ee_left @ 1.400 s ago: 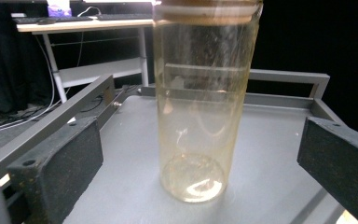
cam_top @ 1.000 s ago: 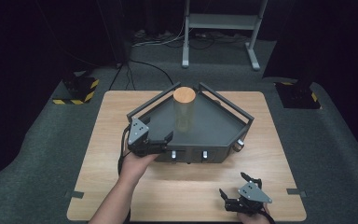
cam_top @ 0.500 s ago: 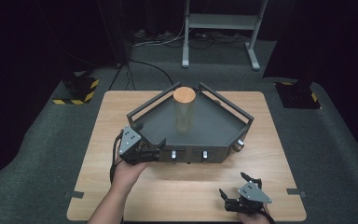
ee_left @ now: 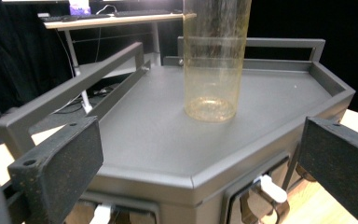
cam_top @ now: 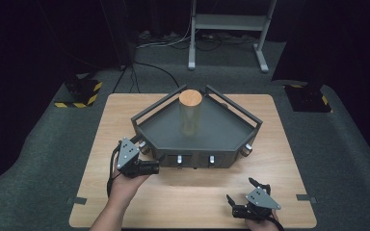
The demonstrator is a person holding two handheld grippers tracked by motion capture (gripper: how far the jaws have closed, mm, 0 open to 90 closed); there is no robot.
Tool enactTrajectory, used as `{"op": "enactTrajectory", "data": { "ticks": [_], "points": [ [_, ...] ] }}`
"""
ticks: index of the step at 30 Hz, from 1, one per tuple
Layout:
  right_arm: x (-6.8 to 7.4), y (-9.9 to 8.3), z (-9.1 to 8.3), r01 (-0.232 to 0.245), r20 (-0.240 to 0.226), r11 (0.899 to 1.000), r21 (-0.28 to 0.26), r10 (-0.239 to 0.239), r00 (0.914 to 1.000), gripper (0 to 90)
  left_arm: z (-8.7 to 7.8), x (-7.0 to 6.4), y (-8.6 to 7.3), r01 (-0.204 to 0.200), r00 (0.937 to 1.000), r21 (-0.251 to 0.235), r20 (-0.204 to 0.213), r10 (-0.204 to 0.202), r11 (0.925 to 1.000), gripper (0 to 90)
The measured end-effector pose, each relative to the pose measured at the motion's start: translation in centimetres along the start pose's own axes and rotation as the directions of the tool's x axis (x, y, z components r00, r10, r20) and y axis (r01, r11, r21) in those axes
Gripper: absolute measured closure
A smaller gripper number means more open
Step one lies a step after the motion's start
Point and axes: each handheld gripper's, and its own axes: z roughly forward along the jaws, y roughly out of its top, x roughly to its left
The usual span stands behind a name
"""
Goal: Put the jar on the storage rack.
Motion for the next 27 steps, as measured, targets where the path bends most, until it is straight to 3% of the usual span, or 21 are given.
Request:
{"op": "enactTrajectory", "data": {
  "ticks": [16, 27],
  "points": [
    [0.1, 0.0, 0.0, 0.005, 0.003, 1.000, 0.002, -0.005, 1.0000, 0.8, -1.5, 0.1, -4.2, 0.001, 1.0000, 0.046, 0.004, -0.001, 0.9989, 0.5],
    [0.2, 0.0, 0.0, 0.013, 0.002, 1.000, 0.003, -0.013, 0.9999, 0.8, -2.0, -0.3, -8.3, 0.004, 0.9998, 0.138, 0.017, -0.006, 0.9904, 1.1]
  ]
}}
